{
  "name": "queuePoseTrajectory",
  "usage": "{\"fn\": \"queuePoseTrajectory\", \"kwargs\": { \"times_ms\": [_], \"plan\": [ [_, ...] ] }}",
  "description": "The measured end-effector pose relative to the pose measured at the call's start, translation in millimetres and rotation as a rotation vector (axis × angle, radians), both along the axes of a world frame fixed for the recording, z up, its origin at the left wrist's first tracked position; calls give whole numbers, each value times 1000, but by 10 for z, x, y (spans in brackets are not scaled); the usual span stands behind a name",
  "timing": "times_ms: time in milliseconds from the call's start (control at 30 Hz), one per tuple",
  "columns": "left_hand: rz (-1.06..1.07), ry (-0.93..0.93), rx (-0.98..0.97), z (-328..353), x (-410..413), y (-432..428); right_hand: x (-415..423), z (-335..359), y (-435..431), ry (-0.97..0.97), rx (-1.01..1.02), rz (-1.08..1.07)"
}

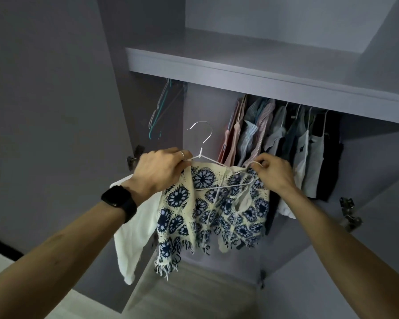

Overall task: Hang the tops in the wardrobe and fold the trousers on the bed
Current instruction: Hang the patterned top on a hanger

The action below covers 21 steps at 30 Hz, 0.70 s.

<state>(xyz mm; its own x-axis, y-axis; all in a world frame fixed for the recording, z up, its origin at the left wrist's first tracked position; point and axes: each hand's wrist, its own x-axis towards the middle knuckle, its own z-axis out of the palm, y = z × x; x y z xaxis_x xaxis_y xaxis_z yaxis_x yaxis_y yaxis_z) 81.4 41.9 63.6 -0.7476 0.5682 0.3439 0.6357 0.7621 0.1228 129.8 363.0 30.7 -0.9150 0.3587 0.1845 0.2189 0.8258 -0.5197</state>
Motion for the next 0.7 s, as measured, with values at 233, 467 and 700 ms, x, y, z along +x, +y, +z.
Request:
{"fn": "queuePoseTrajectory", "kwargs": {
  "times_ms": [233, 467, 700],
  "plan": [
    [114, -63, -17, -432, 169, 420, -37, 172, -568, 191, -195, -27],
    [226, -182, 243, -485, -117, 267, 665, -304, -989, 154, 198, 321],
    [-86, -85, 463, -206, -184, 112, 215, 197, -561, 62, -51, 340]
  ]
}}
